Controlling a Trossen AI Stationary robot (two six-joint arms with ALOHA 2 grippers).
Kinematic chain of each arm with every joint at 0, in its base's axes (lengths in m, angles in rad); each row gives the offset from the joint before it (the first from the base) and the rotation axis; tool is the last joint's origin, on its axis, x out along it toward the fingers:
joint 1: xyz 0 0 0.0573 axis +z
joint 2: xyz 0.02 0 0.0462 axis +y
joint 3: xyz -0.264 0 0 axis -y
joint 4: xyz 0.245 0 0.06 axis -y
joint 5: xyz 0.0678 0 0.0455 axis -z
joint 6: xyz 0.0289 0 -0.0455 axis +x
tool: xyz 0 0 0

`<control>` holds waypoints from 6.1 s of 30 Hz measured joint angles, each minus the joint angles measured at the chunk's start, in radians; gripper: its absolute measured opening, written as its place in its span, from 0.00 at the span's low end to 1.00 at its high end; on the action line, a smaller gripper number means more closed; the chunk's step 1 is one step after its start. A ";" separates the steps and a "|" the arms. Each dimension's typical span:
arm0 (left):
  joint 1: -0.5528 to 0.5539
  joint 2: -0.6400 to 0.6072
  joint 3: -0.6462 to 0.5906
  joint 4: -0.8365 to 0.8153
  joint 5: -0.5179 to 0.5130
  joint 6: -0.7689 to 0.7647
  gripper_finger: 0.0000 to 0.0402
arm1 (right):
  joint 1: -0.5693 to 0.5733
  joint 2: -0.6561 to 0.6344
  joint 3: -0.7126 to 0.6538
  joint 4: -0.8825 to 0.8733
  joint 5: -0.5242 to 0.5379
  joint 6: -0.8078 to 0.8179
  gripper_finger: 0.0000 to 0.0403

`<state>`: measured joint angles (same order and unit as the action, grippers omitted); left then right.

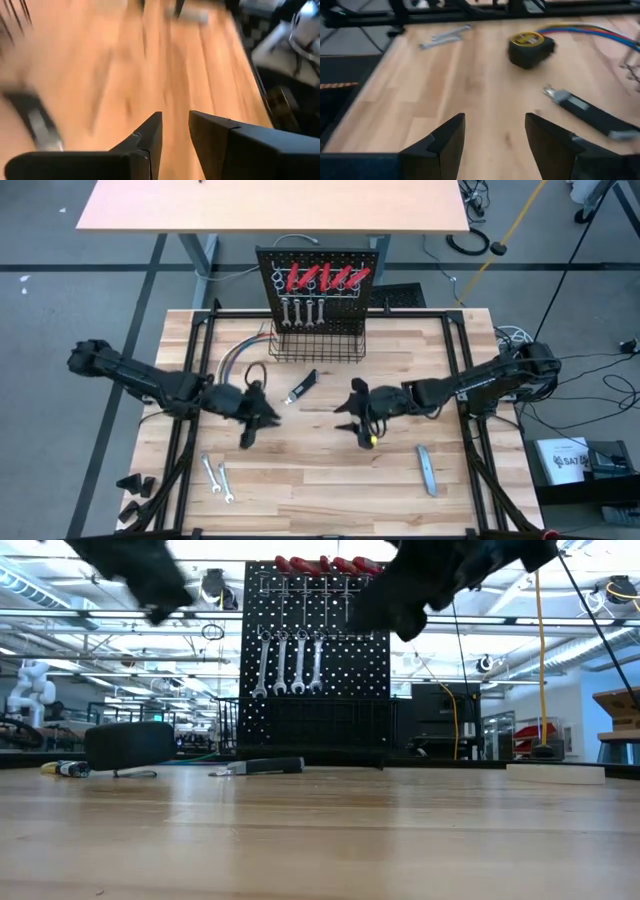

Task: Hang tools onto peg board
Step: Hang the right wrench on the peg board

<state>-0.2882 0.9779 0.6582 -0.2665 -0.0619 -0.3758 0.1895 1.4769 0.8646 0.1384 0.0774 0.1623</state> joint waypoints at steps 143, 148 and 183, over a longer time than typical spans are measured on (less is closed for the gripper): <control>-0.335 0.310 -0.048 -0.256 0.068 -0.528 0.25 | -0.043 0.948 0.705 0.374 -0.314 -0.173 0.00; -0.351 0.310 -0.047 -0.247 0.039 -0.526 0.25 | -0.045 0.962 0.718 0.356 -0.316 -0.167 0.00; -0.354 0.310 -0.047 -0.100 0.019 -0.508 0.25 | -0.047 0.960 0.718 0.311 -0.287 -0.170 0.00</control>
<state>-0.6422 1.2877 0.6113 -0.3660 -0.0429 -0.8833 0.1429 2.4371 1.5826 0.4495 -0.2096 -0.0078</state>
